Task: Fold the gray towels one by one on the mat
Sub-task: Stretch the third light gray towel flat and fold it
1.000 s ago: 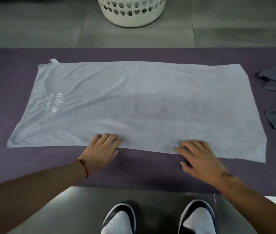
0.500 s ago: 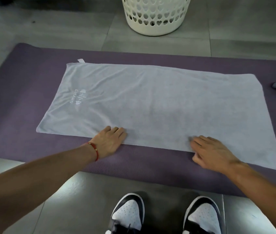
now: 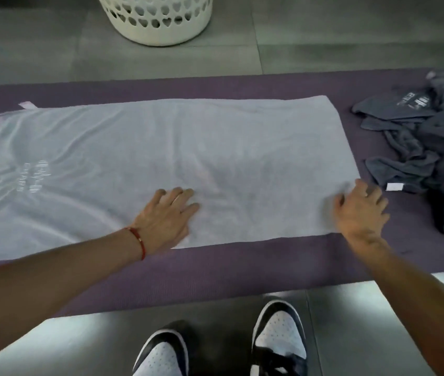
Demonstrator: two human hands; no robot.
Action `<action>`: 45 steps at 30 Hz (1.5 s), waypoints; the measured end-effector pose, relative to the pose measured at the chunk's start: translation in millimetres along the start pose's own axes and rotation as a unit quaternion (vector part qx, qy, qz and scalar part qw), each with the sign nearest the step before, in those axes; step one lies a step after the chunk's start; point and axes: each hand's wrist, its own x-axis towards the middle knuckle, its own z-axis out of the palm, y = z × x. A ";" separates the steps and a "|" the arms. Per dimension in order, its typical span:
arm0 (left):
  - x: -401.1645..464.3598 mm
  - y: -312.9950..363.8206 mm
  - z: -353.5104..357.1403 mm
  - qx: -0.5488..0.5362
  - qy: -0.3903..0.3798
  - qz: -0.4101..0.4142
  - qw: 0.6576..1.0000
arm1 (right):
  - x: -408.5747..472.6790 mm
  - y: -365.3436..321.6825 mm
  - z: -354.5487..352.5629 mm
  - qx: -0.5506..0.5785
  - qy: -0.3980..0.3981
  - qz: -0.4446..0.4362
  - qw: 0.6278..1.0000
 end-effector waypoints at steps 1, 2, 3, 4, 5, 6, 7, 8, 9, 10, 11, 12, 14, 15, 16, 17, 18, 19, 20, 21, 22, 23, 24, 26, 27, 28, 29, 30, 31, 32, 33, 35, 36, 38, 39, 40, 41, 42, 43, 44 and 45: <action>19.5 6.9 -4.0 -0.005 -0.004 0.023 1.000 | 5.5 6.8 -0.3 0.011 -0.028 0.074 0.997; 38.5 14.8 -8.2 -0.010 -0.009 0.048 0.999 | 10.3 13.9 0.3 0.027 -0.047 0.119 0.991; 56.5 23.6 -12.2 -0.018 -0.011 0.071 0.997 | 15.1 21.5 2.3 0.058 -0.055 0.135 0.988; 72.9 33.4 -16.5 -0.037 -0.016 0.085 0.996 | 20.7 28.8 2.9 0.109 -0.063 0.132 0.983; 88.2 44.1 -19.6 -0.073 -0.027 0.089 0.993 | 25.7 34.9 1.2 0.161 -0.076 0.131 0.975; 102.7 55.6 -24.2 -0.115 -0.051 0.078 0.989 | 30.5 38.9 -3.2 0.192 -0.098 0.136 0.967; 116.5 66.7 -29.0 -0.161 -0.081 0.058 0.982 | 34.3 39.8 -9.8 0.198 -0.128 0.135 0.962; 129.4 77.3 -34.0 -0.212 -0.102 0.031 0.971 | 37.0 39.1 -16.8 0.187 -0.157 0.122 0.962; 140.7 87.7 -40.0 -0.270 -0.109 0.001 0.957 | 39.3 35.9 -23.4 0.177 -0.173 0.100 0.964; 150.7 96.9 -48.2 -0.341 -0.102 -0.033 0.934 | 39.8 28.5 -30.8 0.176 -0.178 0.068 0.966; 159.6 103.5 -56.2 -0.425 -0.088 -0.073 0.898 | 37.4 17.7 -38.3 0.180 -0.178 0.029 0.967; 166.4 108.5 -65.3 -0.512 -0.076 -0.120 0.847 | 31.9 4.4 -45.9 0.183 -0.178 -0.015 0.967; 173.5 113.0 -79.9 -0.644 -0.072 -0.218 0.729 | 17.6 -25.6 -55.0 0.200 -0.189 -0.096 0.957; 173.6 111.3 -85.5 -0.693 -0.077 -0.258 0.669 | 8.9 -41.8 -57.0 0.214 -0.202 -0.136 0.946; 170.1 107.1 -88.9 -0.734 -0.085 -0.293 0.606 | -1.3 -58.8 -59.8 0.227 -0.221 -0.179 0.931; 162.1 99.7 -89.5 -0.767 -0.090 -0.321 0.548 | -11.0 -74.9 -59.7 0.233 -0.247 -0.218 0.915; 150.8 89.6 -86.3 -0.788 -0.092 -0.344 0.503 | -21.3 -90.0 -58.9 0.233 -0.286 -0.250 0.895; 137.0 78.4 -80.4 -0.801 -0.091 -0.363 0.468 | -30.8 -103.9 -55.1 0.227 -0.338 -0.272 0.872; 120.6 66.7 -72.1 -0.807 -0.090 -0.381 0.442 | -40.9 -117.4 -51.3 0.221 -0.404 -0.281 0.842; 103.1 55.5 -62.8 -0.808 -0.089 -0.399 0.424 | -49.8 -129.4 -47.0 0.215 -0.469 -0.276 0.811; 87.1 45.9 -53.3 -0.804 -0.088 -0.412 0.420 | -56.8 -140.6 -42.9 0.196 -0.517 -0.275 0.787; 74.3 38.6 -43.3 -0.794 -0.084 -0.419 0.431 | -60.1 -150.5 -38.8 0.169 -0.538 -0.285 0.775; 63.9 33.2 -34.9 -0.783 -0.076 -0.425 0.448 | -59.6 -159.8 -35.2 0.136 -0.528 -0.311 0.779; 49.0 26.7 -24.9 -0.757 -0.064 -0.438 0.481 | -44.4 -177.7 -27.6 0.081 -0.405 -0.380 0.828; 44.4 25.9 -22.7 -0.745 -0.065 -0.436 0.501 | -30.9 -185.3 -23.9 0.048 -0.317 -0.401 0.858; 41.3 25.8 -21.0 -0.725 -0.069 -0.429 0.534 | -15.3 -193.5 -21.1 0.012 -0.230 -0.400 0.887; 39.9 26.0 -20.2 -0.696 -0.076 -0.418 0.579 | 3.1 -200.4 -15.9 -0.023 -0.152 -0.372 0.915; 39.0 26.4 -20.2 -0.660 -0.088 -0.408 0.625 | 19.2 -207.3 -13.2 -0.048 -0.095 -0.312 0.944; 37.9 27.8 -20.0 -0.626 -0.098 -0.401 0.661 | 37.4 -210.9 -8.0 -0.049 -0.071 -0.223 0.971; 37.1 29.1 -17.8 -0.606 -0.104 -0.396 0.682 | 53.1 -213.0 -3.4 -0.014 -0.078 -0.119 0.990; 37.4 29.8 -14.0 -0.591 -0.105 -0.395 0.696 | 67.6 -215.4 2.0 0.041 -0.105 -0.030 0.993; 38.7 30.9 -8.6 -0.564 -0.094 -0.400 0.716 | 86.4 -218.3 9.5 0.142 -0.153 0.069 0.975; 38.6 31.7 -6.2 -0.557 -0.088 -0.403 0.721 | 93.0 -215.9 15.0 0.162 -0.155 0.089 0.971; 37.0 31.9 -6.2 -0.550 -0.077 -0.402 0.728 | 97.0 -208.4 20.7 0.175 -0.138 0.126 0.967; 35.6 32.7 -7.8 -0.553 -0.076 -0.401 0.726 | 96.7 -202.7 21.9 0.188 -0.135 0.143 0.962; 34.1 33.1 -10.0 -0.561 -0.077 -0.399 0.721 | 96.6 -197.8 22.8 0.195 -0.134 0.148 0.960; 31.7 33.1 -12.3 -0.574 -0.082 -0.395 0.713 | 97.7 -192.9 25.1 0.201 -0.134 0.124 0.962; 28.6 32.3 -15.1 -0.589 -0.092 -0.384 0.705 | 98.0 -189.3 26.9 0.204 -0.138 0.086 0.965; 25.0 30.8 -17.5 -0.605 -0.102 -0.371 0.697 | 101.4 -185.8 30.7 0.211 -0.148 0.051 0.965; 20.7 28.2 -19.1 -0.616 -0.107 -0.359 0.693 | 101.1 -186.3 29.7 0.211 -0.160 0.038 0.963; 16.5 24.8 -20.2 -0.620 -0.105 -0.354 0.692 | 100.4 -188.7 27.8 0.224 -0.166 0.034 0.960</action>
